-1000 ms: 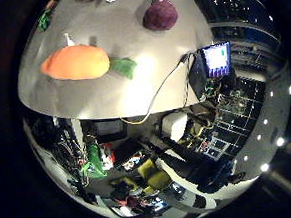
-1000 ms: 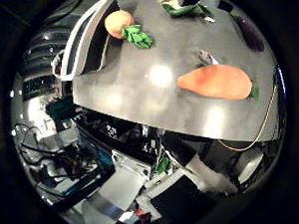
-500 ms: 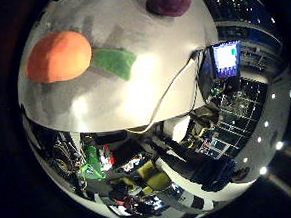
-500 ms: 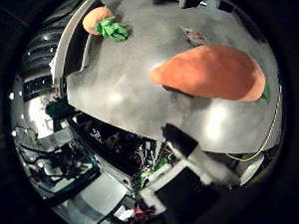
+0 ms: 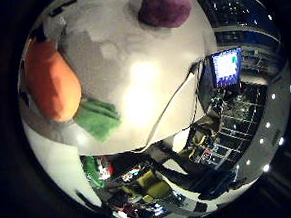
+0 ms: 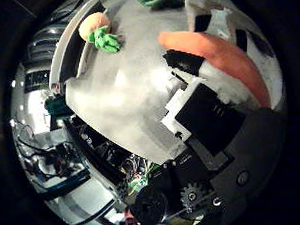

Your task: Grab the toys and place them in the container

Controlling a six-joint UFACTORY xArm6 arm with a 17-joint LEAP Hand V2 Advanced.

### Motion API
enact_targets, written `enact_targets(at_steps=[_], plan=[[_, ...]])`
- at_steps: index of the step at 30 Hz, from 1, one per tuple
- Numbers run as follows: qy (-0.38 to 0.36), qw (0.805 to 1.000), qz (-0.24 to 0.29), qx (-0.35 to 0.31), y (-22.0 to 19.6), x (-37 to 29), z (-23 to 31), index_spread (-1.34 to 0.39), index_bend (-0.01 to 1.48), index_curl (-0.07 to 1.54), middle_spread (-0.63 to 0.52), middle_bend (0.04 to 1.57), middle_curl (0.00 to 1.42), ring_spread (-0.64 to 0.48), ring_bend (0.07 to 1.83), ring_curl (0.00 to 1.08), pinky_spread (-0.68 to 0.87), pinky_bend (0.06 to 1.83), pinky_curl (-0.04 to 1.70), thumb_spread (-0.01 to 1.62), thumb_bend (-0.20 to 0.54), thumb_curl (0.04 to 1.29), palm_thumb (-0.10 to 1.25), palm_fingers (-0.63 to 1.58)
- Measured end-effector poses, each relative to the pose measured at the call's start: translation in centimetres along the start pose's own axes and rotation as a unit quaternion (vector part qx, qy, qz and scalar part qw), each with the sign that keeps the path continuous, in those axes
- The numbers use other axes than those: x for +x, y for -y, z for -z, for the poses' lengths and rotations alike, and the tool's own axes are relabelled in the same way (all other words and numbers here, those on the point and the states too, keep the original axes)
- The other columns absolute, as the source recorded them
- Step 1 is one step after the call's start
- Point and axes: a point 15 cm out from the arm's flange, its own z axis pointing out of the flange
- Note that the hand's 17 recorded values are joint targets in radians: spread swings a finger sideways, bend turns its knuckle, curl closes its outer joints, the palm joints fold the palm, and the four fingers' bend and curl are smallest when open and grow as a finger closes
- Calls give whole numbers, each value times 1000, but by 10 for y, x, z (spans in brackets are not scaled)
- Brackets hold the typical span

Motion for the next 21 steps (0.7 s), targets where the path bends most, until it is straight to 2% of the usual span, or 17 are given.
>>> enact_targets(at_steps=[5, 7, 12, 16, 21], plan=[[-32, 999, -6, 36, 8, 19, 43, -278, 988, 633, -146, 1131, 666, -211, 1214, 584, -340, 1127, 625, 893, -7, 447, 972, 1325], [-44, 998, -8, 45, 7, 23, 64, -256, 1029, 652, -134, 1184, 675, -201, 1270, 603, -307, 1182, 663, 847, -7, 498, 1019, 1279], [-46, 997, 2, 55, 14, 3, 122, -237, 1073, 673, -122, 1242, 675, -182, 1358, 618, -259, 1232, 729, 731, -18, 599, 1040, 1220], [-10, 997, 30, 65, 27, -51, 175, -233, 1088, 680, -117, 1271, 669, -175, 1390, 614, -236, 1229, 772, 667, -21, 666, 1039, 1197], [37, 990, 77, 116, 60, -143, 247, -232, 1100, 685, -116, 1283, 662, -175, 1407, 610, -230, 1216, 807, 622, -20, 711, 1038, 1187]])
